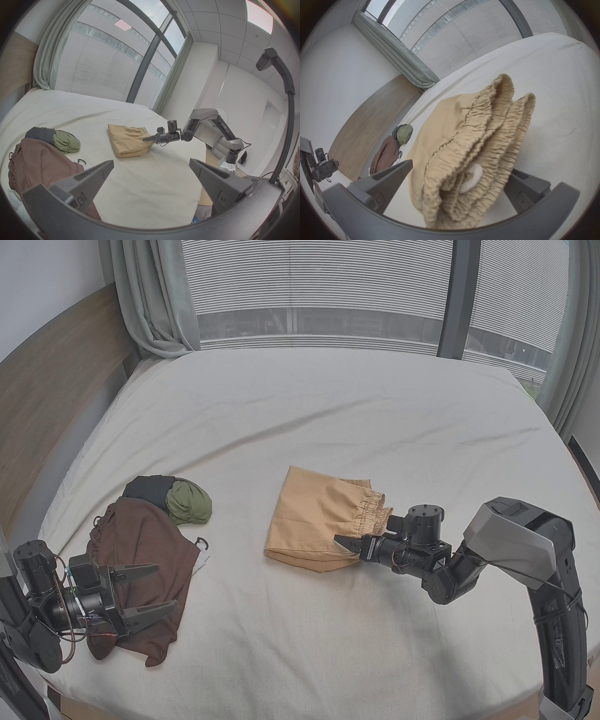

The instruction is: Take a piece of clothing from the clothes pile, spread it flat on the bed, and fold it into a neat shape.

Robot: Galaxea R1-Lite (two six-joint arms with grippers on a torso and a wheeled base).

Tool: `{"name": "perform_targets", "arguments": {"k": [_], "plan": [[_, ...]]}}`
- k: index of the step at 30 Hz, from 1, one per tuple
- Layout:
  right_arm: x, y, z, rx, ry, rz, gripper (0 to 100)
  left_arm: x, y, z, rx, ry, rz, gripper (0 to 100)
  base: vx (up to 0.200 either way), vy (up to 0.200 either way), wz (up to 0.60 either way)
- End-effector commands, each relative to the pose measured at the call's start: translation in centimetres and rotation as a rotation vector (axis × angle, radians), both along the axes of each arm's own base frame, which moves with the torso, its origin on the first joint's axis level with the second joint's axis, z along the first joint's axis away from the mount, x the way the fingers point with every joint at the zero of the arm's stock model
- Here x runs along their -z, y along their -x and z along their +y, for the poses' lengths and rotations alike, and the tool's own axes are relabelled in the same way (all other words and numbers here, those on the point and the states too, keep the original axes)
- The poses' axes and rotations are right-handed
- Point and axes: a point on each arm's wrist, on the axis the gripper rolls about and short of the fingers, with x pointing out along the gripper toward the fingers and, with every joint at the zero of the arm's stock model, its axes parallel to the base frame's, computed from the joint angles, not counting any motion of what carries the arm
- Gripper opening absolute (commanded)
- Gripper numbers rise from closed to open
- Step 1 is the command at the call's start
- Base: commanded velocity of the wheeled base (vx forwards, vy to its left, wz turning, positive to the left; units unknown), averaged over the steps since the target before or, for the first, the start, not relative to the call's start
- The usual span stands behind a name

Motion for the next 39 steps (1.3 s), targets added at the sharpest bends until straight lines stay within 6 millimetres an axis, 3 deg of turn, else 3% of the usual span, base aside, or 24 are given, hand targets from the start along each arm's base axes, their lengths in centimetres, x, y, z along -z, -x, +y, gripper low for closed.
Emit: {"name": "perform_targets", "arguments": {"k": [1, 6, 10, 15, 20, 29, 39], "plan": [[-2.1, 1.5, -2.1, 0.033, 0.005, 0.003, 100, 0.0, -0.1, 0.0, -0.001, 0.001, 0.0, 100, 0.0, 0.0, 0.0], [-3.4, 2.8, -4.8, 0.068, 0.054, -0.005, 100, 0.1, 0.0, 0.0, 0.001, 0.0, 0.003, 100, 0.0, 0.0, 0.0], [-5.6, 3.0, -6.5, 0.099, 0.052, -0.063, 100, 0.1, 0.1, 0.0, -0.001, 0.0, 0.005, 100, 0.0, 0.0, 0.0], [-8.2, 3.9, -6.2, 0.087, 0.035, -0.105, 100, 0.1, -0.1, 0.0, -0.001, 0.001, 0.003, 100, 0.0, 0.0, 0.0], [-8.5, 4.2, -4.1, 0.038, 0.026, -0.121, 100, 0.1, -0.1, 0.0, -0.001, 0.0, 0.002, 100, 0.0, 0.0, 0.0], [-5.3, 3.0, -0.4, -0.033, 0.033, -0.093, 100, 0.3, -0.2, 0.0, -0.002, 0.0, 0.01, 100, 0.0, 0.0, 0.0], [-1.5, 1.9, 0.6, -0.038, 0.06, -0.035, 100, 0.4, -0.2, 0.0, -0.004, 0.001, 0.014, 100, 0.0, 0.0, 0.0]]}}
